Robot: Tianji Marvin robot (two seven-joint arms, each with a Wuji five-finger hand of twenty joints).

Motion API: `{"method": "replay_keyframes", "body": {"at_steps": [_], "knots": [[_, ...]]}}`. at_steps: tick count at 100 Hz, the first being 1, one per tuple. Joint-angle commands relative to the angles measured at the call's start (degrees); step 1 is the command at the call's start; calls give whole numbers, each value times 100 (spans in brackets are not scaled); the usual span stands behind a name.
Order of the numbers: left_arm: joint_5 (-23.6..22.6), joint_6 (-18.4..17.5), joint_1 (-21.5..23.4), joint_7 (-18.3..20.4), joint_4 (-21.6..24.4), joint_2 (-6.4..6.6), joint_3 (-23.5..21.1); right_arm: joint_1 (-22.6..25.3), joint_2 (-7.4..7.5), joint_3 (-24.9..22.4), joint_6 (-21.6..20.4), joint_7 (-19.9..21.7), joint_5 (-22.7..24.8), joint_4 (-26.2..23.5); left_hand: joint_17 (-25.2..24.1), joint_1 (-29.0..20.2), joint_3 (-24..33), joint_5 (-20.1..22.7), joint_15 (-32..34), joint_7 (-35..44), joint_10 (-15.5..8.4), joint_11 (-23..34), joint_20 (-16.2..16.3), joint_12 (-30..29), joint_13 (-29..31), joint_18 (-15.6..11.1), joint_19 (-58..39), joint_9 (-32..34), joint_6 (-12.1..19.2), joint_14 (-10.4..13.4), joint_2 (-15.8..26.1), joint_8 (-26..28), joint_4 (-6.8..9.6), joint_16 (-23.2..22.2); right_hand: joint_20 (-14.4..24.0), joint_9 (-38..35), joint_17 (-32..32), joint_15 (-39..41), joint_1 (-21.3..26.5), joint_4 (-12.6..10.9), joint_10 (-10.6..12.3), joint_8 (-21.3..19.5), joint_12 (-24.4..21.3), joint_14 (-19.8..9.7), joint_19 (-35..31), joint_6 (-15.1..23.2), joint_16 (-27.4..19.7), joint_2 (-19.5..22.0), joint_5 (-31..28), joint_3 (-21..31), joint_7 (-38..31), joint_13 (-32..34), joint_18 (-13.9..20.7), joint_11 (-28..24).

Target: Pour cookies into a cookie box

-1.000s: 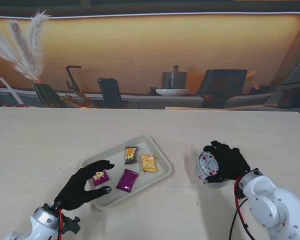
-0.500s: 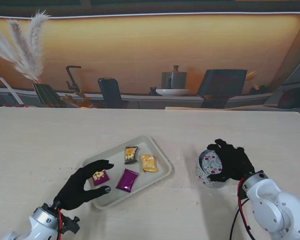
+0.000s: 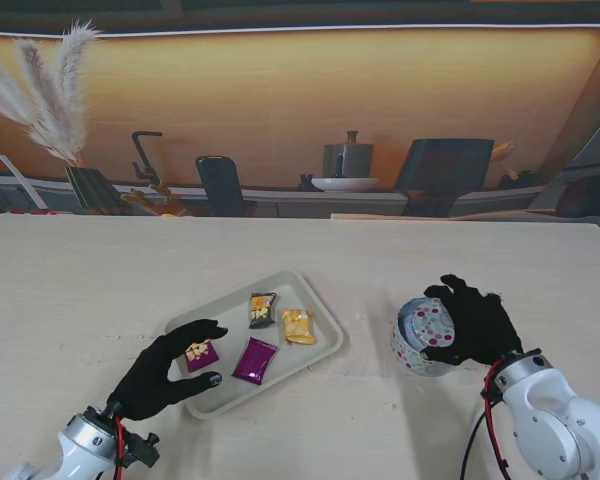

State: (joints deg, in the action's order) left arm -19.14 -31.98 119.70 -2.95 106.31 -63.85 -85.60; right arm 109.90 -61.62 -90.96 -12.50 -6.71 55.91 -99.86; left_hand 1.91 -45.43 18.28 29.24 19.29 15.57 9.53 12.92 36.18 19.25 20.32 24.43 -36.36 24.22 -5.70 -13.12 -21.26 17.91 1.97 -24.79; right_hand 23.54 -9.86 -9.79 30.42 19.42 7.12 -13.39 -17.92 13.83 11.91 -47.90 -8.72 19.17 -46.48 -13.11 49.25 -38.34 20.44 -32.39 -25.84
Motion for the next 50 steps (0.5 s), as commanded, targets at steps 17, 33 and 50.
{"method": "replay_keyframes", "body": {"at_steps": [17, 33, 50], "knots": [[-1, 5, 49, 80, 47, -32, -4, 481, -78, -355, -12, -280, 99, -288, -22, -83, -90, 124, 12, 91, -12, -52, 76, 38, 10, -53, -106, 105, 90, 22, 162, 44, -48, -106, 743, 12, -464, 168, 669, -185, -44, -116, 88, -117, -1341, -32, 141, 147, -210, 1160, -320, 174, 700, -229], [-5, 7, 48, 75, 44, -33, -4, 891, -145, -692, 39, -640, 180, -432, -23, -92, -99, 141, 9, 100, -6, -50, 76, 39, 6, -55, -106, 114, 97, 26, 158, 51, -43, -105, 758, 15, -498, 193, 697, -186, -50, -282, 111, -113, -1359, -116, 153, 165, -173, 1155, -483, 227, 713, -307], [2, 22, 46, 89, 44, -29, 4, 1274, -219, -981, 154, -1040, 230, -448, -25, -92, -110, 147, 9, 101, -7, -51, 74, 40, 12, -51, -101, 119, 98, 29, 165, 54, -40, -104, 768, 16, -515, 207, 735, -188, -50, -504, 128, -102, -1371, -127, 164, 172, -209, 1169, -657, 244, 719, -376]]}}
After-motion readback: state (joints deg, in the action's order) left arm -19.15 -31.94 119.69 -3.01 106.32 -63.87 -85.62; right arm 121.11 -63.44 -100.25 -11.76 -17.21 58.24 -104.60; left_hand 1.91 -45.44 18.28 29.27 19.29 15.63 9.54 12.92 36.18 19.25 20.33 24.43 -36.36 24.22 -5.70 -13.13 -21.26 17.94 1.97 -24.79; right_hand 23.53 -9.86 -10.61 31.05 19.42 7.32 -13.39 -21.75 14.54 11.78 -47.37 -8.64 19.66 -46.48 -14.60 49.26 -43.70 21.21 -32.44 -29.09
